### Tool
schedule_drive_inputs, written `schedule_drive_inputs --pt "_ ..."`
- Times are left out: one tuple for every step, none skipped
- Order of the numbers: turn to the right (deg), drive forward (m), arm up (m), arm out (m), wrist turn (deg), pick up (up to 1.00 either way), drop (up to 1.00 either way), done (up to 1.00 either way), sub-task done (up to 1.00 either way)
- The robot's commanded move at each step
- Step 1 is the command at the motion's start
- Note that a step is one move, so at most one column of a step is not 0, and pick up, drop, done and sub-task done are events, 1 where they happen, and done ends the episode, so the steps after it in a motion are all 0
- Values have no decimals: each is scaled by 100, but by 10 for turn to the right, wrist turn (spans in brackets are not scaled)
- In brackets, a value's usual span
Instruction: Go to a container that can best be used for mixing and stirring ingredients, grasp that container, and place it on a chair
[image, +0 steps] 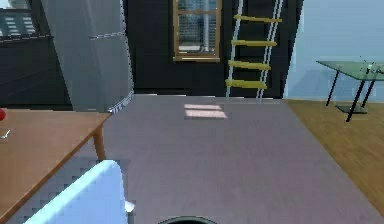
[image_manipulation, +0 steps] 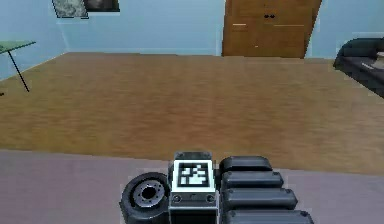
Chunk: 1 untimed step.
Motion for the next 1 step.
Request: schedule_drive_inputs --pt "0 75 0 0 0 0 0 0 0"
